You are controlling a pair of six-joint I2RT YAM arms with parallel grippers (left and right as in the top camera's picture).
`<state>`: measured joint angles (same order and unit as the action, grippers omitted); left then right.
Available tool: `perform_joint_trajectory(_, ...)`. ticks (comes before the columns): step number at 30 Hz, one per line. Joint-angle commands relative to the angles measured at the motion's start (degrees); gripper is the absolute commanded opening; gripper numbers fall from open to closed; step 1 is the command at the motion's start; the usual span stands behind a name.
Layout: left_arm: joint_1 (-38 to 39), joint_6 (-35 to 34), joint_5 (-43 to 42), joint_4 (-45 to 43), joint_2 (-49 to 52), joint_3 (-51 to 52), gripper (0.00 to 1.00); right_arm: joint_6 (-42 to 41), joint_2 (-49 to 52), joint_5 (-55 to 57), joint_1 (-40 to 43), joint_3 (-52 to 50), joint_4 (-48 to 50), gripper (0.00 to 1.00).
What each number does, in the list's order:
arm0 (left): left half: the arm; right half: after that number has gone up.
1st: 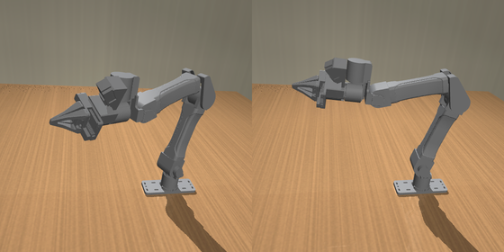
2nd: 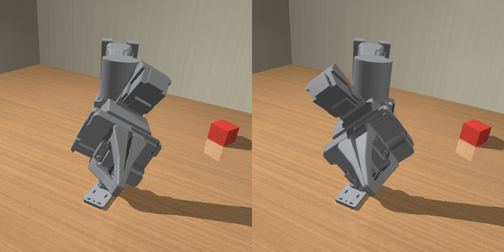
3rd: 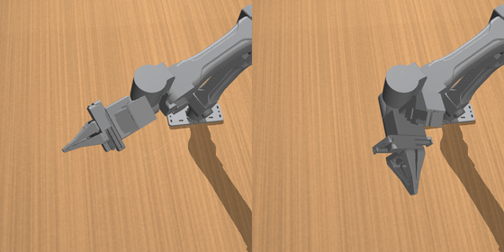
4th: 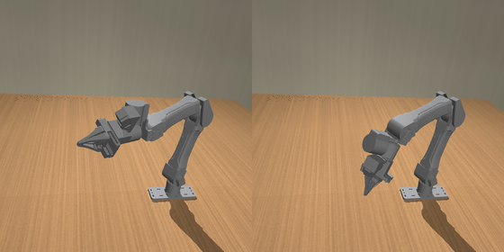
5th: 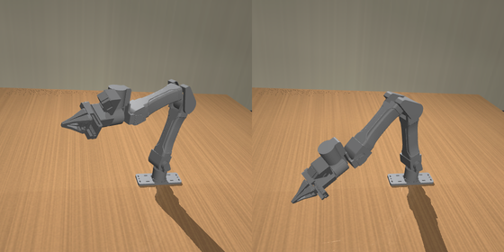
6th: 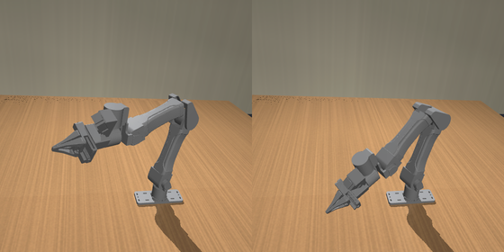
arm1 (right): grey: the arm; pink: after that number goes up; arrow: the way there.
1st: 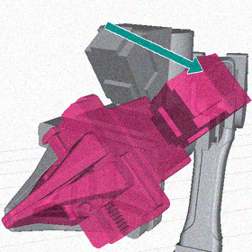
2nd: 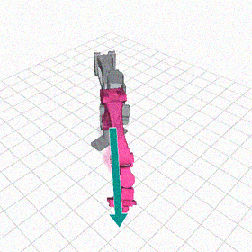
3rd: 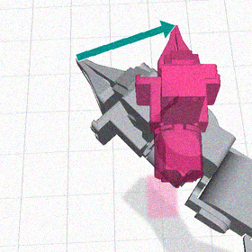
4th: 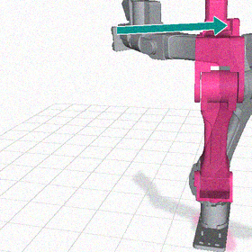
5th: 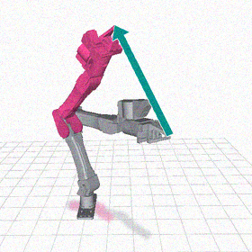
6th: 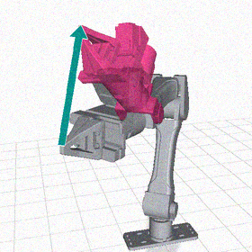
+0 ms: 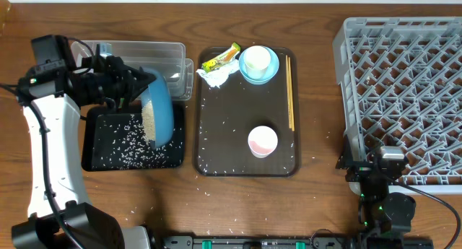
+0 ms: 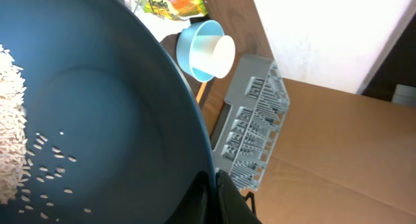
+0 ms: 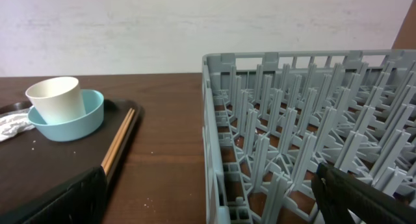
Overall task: Sort waste into correct bins and load items into the dishwasher rack
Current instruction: 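Tilt the blue plate with the left gripper to pour rice onto black tray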
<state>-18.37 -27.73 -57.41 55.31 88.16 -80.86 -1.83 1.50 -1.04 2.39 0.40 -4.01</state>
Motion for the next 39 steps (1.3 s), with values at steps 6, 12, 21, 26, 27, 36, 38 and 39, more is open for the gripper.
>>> perform_joint_trajectory(6,-3.2,2.0,-5.2,1.8,-1.4,0.5,0.06,0.6,0.0,0.2,0.0,-0.1,-0.2,0.99)
perform_joint_trajectory(12,-6.6,2.3,-6.8,1.5,-1.4,4.1,0.06,0.6,0.0,0.2,0.0,-0.1,-0.2,0.99)
perform_joint_trajectory(21,-11.6,3.7,-14.7,-4.2,-1.4,9.5,0.06,0.6,0.0,0.2,0.0,-0.1,-0.2,0.99)
perform_joint_trajectory(26,-11.7,4.8,-19.5,-4.3,-1.4,10.6,0.06,0.6,0.0,0.2,0.0,-0.1,-0.2,0.99)
perform_joint_trajectory(27,-11.7,4.8,-19.3,-5.2,-1.3,10.7,0.06,0.6,0.0,0.2,0.0,-0.1,-0.2,0.99)
perform_joint_trajectory(36,-13.5,4.7,-20.2,-5.3,-1.0,12.3,0.06,0.6,0.0,0.2,0.0,-0.1,-0.2,0.99)
perform_joint_trajectory(38,-14.0,5.5,-20.2,-5.1,-1.0,12.4,0.06,0.6,0.0,0.2,0.0,-0.1,-0.2,0.99)
perform_joint_trajectory(39,-14.3,5.6,-19.3,-5.8,-1.0,12.4,0.06,0.6,0.0,0.2,0.0,-0.1,-0.2,0.99)
